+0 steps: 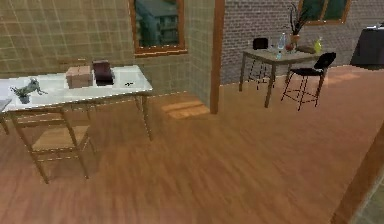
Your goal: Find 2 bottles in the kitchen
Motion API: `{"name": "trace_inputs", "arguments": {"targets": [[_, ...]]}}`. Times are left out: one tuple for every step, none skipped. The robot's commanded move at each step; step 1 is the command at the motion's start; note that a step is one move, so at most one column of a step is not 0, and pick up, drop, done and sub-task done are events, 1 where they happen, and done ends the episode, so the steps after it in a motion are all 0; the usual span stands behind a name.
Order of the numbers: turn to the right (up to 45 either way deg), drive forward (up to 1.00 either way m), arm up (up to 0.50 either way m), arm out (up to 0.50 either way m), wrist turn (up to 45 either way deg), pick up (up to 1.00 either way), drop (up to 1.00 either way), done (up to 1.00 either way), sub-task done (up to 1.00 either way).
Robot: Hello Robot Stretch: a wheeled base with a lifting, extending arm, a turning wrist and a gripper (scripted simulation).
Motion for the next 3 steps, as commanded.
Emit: {"name": "trace_inputs", "arguments": {"targets": [[15.0, 0.0, 0.0, 0.0, 0.0, 0.0, 0.0, 0.0, 0.0], [0.0, 1.0, 0.0, 0.0, 0.0, 0.0, 0.0, 0.0, 0.0], [3.0, 0.0, 0.0, 0.0, 0.0, 0.0, 0.0, 0.0, 0.0]]}}
